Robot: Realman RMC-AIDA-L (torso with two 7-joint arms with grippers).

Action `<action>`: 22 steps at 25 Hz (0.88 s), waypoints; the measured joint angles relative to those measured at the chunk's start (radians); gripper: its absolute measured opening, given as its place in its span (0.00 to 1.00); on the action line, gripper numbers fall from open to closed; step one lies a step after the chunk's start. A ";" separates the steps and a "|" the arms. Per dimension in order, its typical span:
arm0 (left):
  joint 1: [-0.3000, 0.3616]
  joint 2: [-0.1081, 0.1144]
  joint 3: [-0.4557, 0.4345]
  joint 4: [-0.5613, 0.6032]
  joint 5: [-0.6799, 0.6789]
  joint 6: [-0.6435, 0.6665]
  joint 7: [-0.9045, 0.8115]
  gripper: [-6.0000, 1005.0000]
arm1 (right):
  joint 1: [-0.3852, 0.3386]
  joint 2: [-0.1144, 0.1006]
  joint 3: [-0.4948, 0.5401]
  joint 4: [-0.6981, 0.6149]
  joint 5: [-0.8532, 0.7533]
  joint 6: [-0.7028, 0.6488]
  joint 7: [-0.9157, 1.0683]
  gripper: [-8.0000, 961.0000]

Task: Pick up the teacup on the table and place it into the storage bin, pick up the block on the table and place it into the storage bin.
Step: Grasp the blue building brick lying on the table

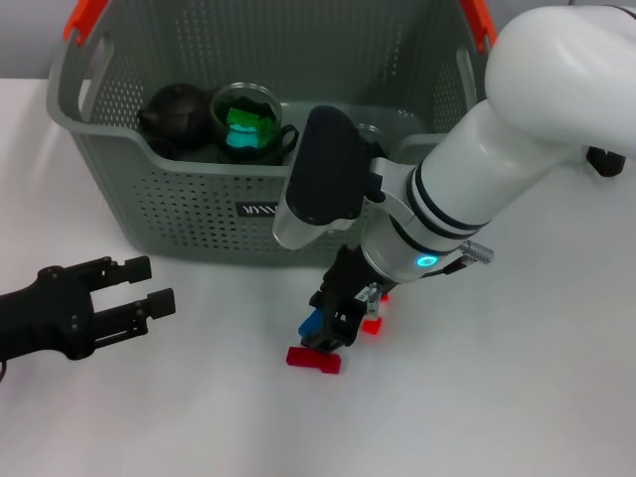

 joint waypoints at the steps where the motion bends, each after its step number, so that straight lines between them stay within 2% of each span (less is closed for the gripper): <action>1: 0.000 -0.001 0.001 0.000 0.000 -0.001 0.000 0.66 | 0.004 0.000 0.000 0.009 0.008 -0.002 -0.002 0.55; 16: 0.000 -0.001 0.001 0.000 0.000 -0.002 0.000 0.66 | 0.011 -0.002 -0.003 0.035 0.028 -0.080 -0.006 0.56; 22: 0.003 -0.003 0.002 0.000 0.000 -0.003 0.000 0.66 | -0.001 -0.008 0.002 0.003 0.036 -0.103 -0.005 0.56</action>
